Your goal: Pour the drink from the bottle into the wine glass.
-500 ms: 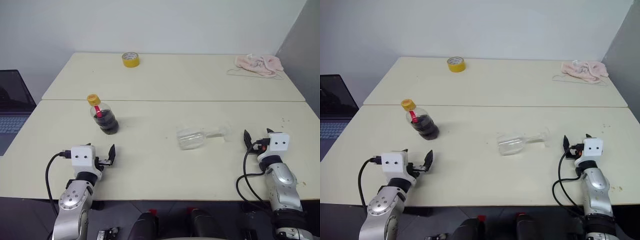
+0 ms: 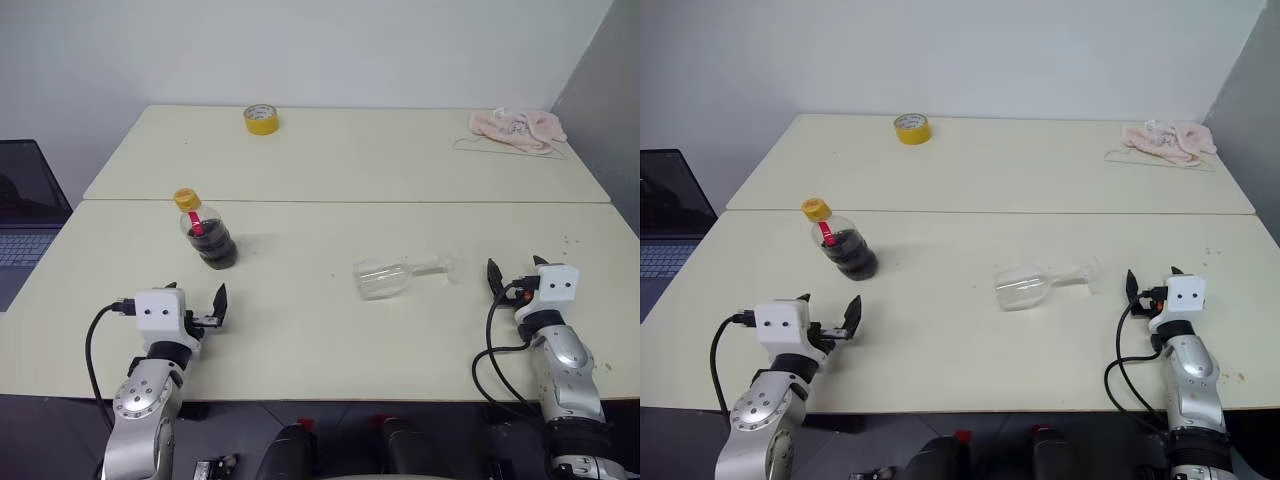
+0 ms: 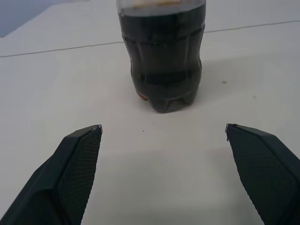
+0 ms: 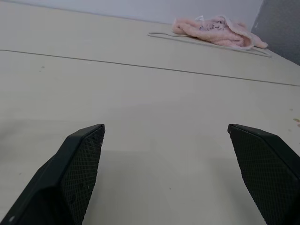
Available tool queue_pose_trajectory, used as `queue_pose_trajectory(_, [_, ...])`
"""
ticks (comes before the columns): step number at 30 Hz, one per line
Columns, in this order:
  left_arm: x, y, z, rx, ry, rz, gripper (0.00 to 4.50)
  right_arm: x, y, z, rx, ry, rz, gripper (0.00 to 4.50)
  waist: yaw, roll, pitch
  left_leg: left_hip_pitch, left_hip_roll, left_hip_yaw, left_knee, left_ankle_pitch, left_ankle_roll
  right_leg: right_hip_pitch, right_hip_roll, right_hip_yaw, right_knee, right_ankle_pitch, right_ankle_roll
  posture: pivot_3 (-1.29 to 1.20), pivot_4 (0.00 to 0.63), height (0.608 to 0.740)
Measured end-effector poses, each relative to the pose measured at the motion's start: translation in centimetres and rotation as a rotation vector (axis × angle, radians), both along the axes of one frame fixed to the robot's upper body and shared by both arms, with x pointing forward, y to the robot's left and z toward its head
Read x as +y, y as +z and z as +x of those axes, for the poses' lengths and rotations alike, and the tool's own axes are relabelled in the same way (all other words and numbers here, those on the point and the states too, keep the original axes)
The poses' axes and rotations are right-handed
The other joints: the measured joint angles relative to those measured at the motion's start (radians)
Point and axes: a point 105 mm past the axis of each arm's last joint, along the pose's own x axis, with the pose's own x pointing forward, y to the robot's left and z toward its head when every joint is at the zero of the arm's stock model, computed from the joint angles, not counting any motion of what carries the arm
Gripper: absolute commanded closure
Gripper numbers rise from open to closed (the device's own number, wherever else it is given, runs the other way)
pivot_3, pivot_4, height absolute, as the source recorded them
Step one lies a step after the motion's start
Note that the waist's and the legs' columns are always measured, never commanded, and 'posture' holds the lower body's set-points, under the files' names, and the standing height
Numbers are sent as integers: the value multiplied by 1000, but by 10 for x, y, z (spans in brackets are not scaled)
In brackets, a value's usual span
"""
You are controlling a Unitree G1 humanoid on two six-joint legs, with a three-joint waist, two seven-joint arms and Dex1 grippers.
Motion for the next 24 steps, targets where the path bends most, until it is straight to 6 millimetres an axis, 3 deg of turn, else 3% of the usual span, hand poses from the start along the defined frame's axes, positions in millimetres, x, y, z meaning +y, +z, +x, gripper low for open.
queue_pose_trajectory(24, [-6, 7, 5, -12, -74, 1, 40, 5, 3, -4, -6, 10, 0, 0, 0, 0, 0, 0, 0, 0, 0, 0, 0, 0, 0, 0, 0, 0, 0, 0, 150, 740])
